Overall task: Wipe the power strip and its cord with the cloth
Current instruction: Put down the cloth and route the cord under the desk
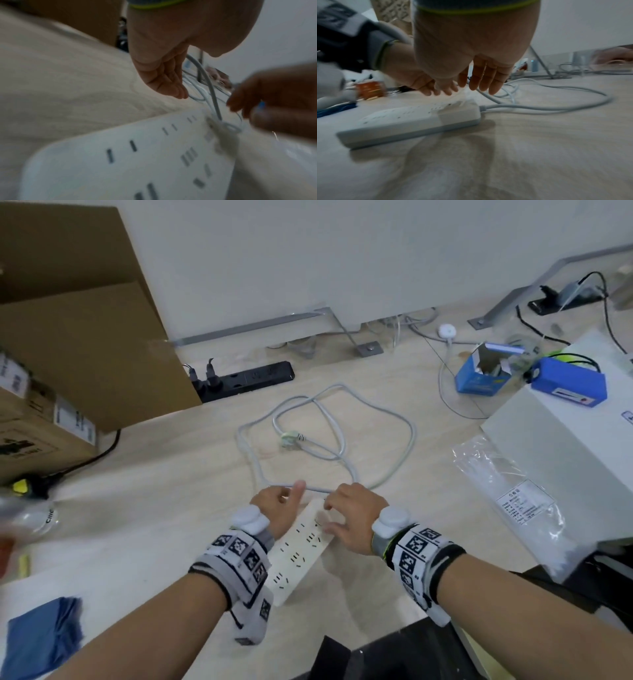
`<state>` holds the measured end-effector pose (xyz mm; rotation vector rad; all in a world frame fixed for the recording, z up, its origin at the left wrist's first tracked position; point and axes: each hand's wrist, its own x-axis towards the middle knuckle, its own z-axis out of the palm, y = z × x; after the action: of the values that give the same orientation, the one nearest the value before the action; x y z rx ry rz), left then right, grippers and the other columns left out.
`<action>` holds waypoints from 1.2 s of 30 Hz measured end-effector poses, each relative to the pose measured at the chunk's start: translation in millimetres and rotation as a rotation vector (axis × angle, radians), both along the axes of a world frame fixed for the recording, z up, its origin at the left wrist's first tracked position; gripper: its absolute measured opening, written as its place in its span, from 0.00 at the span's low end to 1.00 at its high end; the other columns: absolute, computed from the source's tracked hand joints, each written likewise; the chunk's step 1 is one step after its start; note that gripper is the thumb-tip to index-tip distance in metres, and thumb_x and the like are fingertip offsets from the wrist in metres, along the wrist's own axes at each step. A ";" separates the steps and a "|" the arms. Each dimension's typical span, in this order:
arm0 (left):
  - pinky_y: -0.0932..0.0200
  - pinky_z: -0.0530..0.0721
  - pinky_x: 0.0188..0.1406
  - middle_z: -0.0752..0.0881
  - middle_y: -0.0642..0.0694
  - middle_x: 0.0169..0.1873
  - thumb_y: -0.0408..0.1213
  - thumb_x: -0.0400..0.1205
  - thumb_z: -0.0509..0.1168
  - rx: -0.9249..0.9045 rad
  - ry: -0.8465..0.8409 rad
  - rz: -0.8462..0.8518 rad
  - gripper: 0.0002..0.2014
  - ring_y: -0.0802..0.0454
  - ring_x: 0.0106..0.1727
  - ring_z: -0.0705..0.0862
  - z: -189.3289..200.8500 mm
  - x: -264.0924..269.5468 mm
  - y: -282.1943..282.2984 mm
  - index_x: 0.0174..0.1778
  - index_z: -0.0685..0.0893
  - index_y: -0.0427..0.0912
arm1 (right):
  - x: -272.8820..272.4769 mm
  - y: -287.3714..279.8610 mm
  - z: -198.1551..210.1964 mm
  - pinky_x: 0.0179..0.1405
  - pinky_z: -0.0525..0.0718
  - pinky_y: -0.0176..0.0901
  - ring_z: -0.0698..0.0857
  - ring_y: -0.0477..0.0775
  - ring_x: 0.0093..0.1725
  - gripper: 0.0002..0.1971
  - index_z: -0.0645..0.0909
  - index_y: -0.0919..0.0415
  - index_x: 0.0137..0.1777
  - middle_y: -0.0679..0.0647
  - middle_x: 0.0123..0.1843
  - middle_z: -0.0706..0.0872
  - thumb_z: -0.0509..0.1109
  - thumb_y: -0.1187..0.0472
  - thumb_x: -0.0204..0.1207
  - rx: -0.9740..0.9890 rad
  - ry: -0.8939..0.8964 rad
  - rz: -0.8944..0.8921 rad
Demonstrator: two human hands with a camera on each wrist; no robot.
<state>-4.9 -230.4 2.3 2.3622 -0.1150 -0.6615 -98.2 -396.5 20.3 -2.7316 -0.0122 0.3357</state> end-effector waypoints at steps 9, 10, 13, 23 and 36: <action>0.68 0.76 0.13 0.87 0.41 0.26 0.38 0.86 0.56 -0.404 0.380 0.521 0.15 0.56 0.14 0.78 0.1 54.1 32.3 0.39 0.82 0.35 | 7.9 63.6 3.2 0.80 0.51 0.62 0.46 0.60 0.84 0.41 0.52 0.49 0.84 0.56 0.85 0.50 0.71 0.52 0.75 -0.259 0.281 0.559; 0.69 0.76 0.13 0.86 0.39 0.28 0.37 0.86 0.56 -0.369 0.372 0.529 0.15 0.56 0.13 0.78 -2.6 61.2 41.3 0.38 0.81 0.35 | 8.6 66.3 7.3 0.80 0.51 0.62 0.48 0.61 0.84 0.37 0.52 0.49 0.84 0.57 0.84 0.53 0.67 0.57 0.78 -0.267 0.279 0.548; 0.70 0.74 0.10 0.84 0.43 0.20 0.37 0.86 0.54 -0.277 0.339 0.577 0.16 0.56 0.10 0.77 -11.2 81.4 66.3 0.36 0.79 0.36 | 10.0 61.8 11.8 0.75 0.59 0.59 0.60 0.62 0.78 0.31 0.59 0.54 0.81 0.58 0.77 0.66 0.63 0.63 0.78 -0.284 0.239 0.537; 0.42 0.78 0.57 0.68 0.37 0.71 0.52 0.79 0.63 0.325 -0.091 0.365 0.29 0.32 0.59 0.80 18.9 91.8 74.9 0.74 0.65 0.44 | -7.3 -23.1 7.9 0.80 0.48 0.64 0.45 0.59 0.84 0.27 0.56 0.49 0.81 0.54 0.85 0.52 0.57 0.59 0.84 -0.474 0.348 0.531; 0.48 0.82 0.57 0.76 0.47 0.65 0.50 0.73 0.72 0.064 0.061 -0.466 0.36 0.48 0.55 0.83 8.5 -19.5 -72.0 0.75 0.62 0.53 | -23.6 -98.7 1.4 0.61 0.76 0.46 0.73 0.55 0.65 0.22 0.70 0.51 0.70 0.51 0.68 0.72 0.62 0.62 0.75 -0.202 0.181 -0.200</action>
<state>-24.4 -302.4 10.7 2.3889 -0.6392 -0.9655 -121.9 -495.2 21.7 -2.8561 0.3595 0.5501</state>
